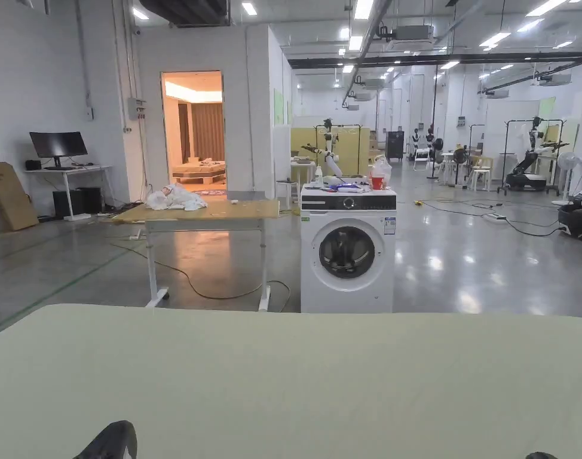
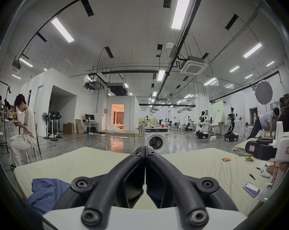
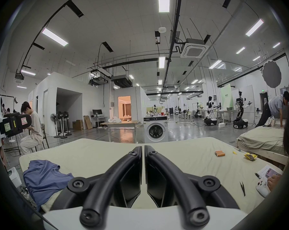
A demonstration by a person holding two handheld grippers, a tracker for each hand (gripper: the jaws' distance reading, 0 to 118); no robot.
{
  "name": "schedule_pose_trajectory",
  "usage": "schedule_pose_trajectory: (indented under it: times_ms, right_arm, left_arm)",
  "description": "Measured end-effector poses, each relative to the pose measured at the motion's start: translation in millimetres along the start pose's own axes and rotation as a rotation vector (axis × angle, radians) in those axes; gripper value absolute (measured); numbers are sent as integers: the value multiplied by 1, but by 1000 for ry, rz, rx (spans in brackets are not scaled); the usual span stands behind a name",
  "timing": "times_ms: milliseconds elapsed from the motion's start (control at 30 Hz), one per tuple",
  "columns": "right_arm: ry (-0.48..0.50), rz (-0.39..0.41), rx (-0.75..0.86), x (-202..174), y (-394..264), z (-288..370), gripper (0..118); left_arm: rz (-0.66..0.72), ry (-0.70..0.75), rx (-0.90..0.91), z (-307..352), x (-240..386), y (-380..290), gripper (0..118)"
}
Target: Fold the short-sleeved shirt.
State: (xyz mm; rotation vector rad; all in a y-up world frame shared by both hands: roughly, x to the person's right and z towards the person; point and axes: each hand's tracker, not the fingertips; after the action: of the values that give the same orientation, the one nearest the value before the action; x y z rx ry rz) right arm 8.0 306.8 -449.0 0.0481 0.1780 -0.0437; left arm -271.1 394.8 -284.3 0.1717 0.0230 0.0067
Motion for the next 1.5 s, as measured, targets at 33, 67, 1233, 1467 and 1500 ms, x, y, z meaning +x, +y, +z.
schedule_pose_trajectory:
  times_ms: [33, 67, 1233, 1467, 1500]
  right_arm:
    - [-1, 1, 0, 0, 0, 0, 2]
    - [-2, 3, 0, 0, 0, 0, 2]
    - [3, 1273, -78, -27, -29, -26, 2]
    - [171, 1714, -36, -28, -69, -8, 2]
    - [170, 1698, -29, -27, -68, -6, 2]
  left_arm:
    - [1, 0, 0, 0, 0, 0, 0]
    - [1, -2, -1, 0, 0, 0, 0]
    - [-1158, -123, -196, -25, 77, -129, 0]
    - [-1488, -351, -282, 10, 41, -193, 0]
    - [-1548, -312, -199, 12, 37, -205, 0]
